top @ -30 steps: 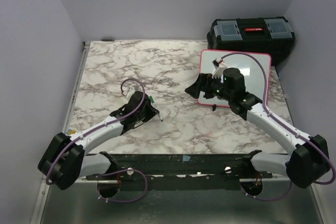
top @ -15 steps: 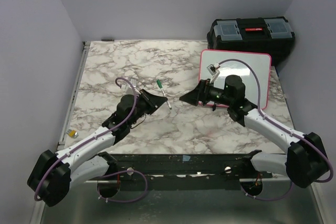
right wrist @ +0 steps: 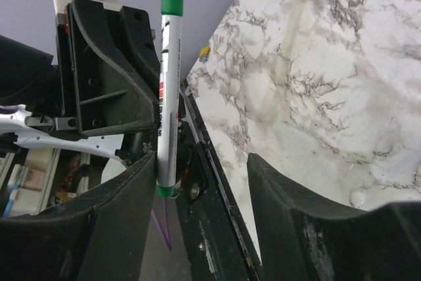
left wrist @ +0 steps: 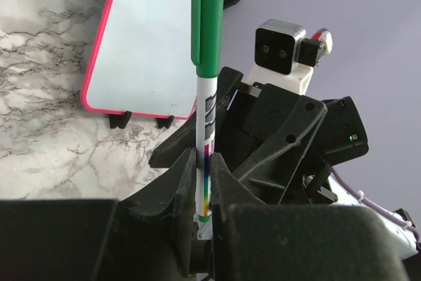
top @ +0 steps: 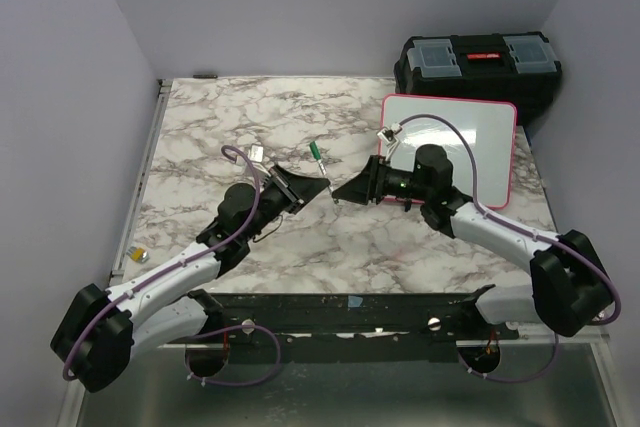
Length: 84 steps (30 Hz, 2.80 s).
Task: Write a sentence on the whiteboard
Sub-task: Pass from the left arm to the right, then pass from the right arm to the left
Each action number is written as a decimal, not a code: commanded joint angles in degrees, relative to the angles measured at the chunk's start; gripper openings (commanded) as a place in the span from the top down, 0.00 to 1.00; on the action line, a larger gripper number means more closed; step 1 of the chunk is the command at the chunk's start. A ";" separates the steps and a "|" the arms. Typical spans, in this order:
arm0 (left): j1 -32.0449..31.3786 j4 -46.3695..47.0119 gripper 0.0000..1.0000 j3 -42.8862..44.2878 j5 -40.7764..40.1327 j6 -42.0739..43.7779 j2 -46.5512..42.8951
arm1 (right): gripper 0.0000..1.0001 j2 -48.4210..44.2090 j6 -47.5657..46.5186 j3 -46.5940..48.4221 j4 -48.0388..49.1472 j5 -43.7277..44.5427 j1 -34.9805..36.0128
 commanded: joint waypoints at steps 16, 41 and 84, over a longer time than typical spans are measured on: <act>-2.41 2.93 0.88 -1.80 -0.02 2.40 -1.30 | 0.99 0.74 -6.87 3.33 -7.32 0.10 3.21; 25.01 -15.12 0.23 13.64 51.76 29.03 -3.82 | 1.00 0.28 -16.86 11.16 -23.59 -20.75 3.25; 21.76 16.97 1.00 0.92 33.69 -1.63 -4.67 | 0.00 -4.71 3.07 5.11 6.87 -0.49 4.21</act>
